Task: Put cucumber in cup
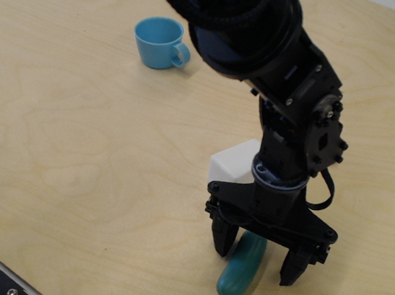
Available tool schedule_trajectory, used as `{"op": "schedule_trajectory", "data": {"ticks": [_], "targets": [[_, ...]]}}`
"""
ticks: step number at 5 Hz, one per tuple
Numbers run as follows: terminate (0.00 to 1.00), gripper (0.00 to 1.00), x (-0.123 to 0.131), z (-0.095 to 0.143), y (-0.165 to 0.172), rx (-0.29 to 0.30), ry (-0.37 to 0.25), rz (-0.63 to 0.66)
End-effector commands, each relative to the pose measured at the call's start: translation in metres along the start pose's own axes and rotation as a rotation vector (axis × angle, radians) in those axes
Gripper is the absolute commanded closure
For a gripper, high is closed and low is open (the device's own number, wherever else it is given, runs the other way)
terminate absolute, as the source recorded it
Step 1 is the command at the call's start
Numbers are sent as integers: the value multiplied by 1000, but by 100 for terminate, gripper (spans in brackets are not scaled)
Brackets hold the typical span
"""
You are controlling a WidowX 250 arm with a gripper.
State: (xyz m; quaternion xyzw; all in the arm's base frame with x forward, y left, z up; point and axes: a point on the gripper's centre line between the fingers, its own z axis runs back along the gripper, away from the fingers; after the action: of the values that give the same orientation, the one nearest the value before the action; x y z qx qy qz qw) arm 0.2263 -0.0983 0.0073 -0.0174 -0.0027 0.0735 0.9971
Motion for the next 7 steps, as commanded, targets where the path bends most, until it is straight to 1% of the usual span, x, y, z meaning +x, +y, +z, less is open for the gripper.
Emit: {"op": "schedule_trajectory", "data": {"ticks": [1, 2, 3, 4, 5, 6, 7], "targets": [[0, 100, 5, 7, 7, 10, -38, 44], [0, 100, 10, 29, 13, 19, -77, 65], [0, 100, 24, 69, 24, 0, -147, 117], [0, 100, 38, 93, 40, 1, -191, 183], [0, 100, 62, 106, 68, 18, -219, 284], [0, 100, 83, 104, 101, 69, -230, 362], [0, 100, 105, 100, 129, 102, -236, 431]]}}
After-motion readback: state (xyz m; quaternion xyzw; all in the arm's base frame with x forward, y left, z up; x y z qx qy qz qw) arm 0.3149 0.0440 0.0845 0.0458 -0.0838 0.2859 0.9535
